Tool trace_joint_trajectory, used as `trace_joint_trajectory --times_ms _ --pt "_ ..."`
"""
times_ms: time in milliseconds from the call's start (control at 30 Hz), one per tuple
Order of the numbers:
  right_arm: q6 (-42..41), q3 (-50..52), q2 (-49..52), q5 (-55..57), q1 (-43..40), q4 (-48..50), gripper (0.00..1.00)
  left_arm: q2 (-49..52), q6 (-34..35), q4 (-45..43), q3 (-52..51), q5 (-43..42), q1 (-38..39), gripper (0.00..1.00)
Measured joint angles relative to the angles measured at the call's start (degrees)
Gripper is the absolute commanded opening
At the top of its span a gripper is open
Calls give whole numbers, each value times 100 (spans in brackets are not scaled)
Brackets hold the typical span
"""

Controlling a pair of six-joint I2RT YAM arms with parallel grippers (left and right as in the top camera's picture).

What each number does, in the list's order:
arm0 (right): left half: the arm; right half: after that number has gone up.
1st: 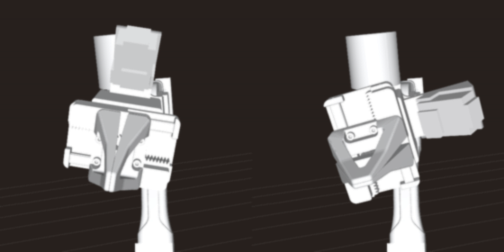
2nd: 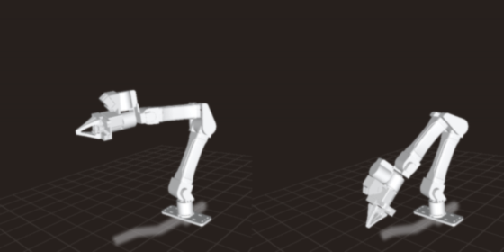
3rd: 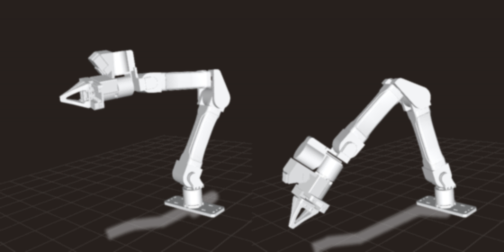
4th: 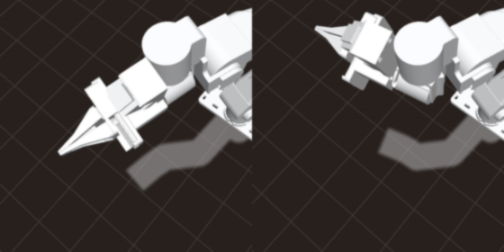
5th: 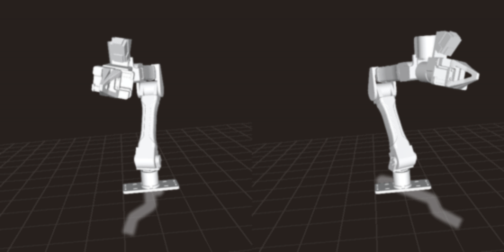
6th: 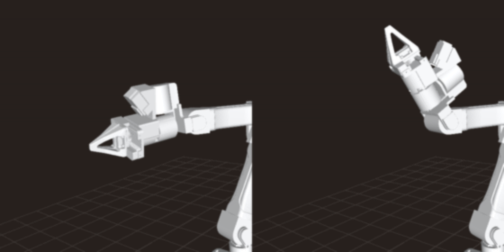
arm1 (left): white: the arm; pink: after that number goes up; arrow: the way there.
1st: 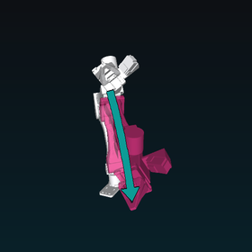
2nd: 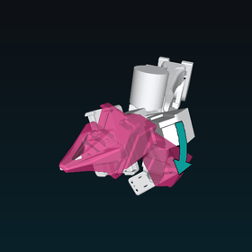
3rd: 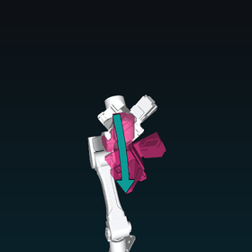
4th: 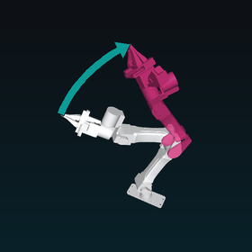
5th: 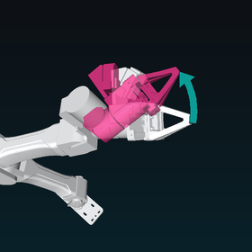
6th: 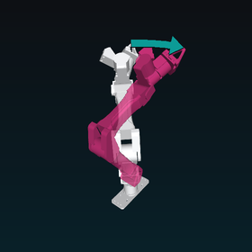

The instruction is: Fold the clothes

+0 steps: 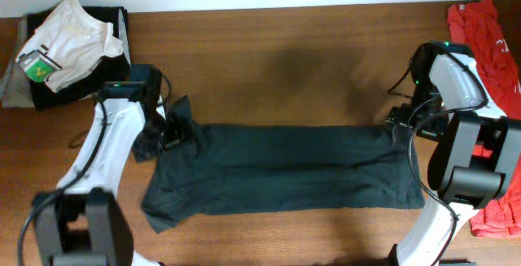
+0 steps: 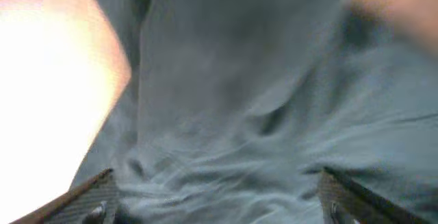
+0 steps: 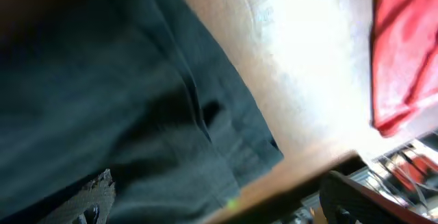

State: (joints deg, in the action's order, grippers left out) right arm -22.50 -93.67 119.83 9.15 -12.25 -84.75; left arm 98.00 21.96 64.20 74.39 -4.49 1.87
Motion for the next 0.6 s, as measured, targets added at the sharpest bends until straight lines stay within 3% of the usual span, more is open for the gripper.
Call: trace_joint_trajectory --times_ms 67,100,167,367,433,567,600 --pt "0 -9 0 -114 -9 98 99 -138 -105 -367 61 -2 0 71" --pt "2 -9 0 -168 -9 105 99 -131 -162 -592 61 0 0 78" --pt "0 -9 0 -221 -9 107 99 -46 -243 -769 61 2 -7 84" --pt "2 -9 0 -286 -9 107 99 898 -525 -1027 61 -2 -157 84" --pt "-2 -9 0 -302 -9 107 99 1062 -636 -1176 61 -2 -164 62" --pt "0 -9 0 -302 -9 107 99 1071 -767 -1235 61 -4 -164 3" --pt "-2 -9 0 -302 -9 107 99 1071 -802 -1217 61 -2 -164 1"
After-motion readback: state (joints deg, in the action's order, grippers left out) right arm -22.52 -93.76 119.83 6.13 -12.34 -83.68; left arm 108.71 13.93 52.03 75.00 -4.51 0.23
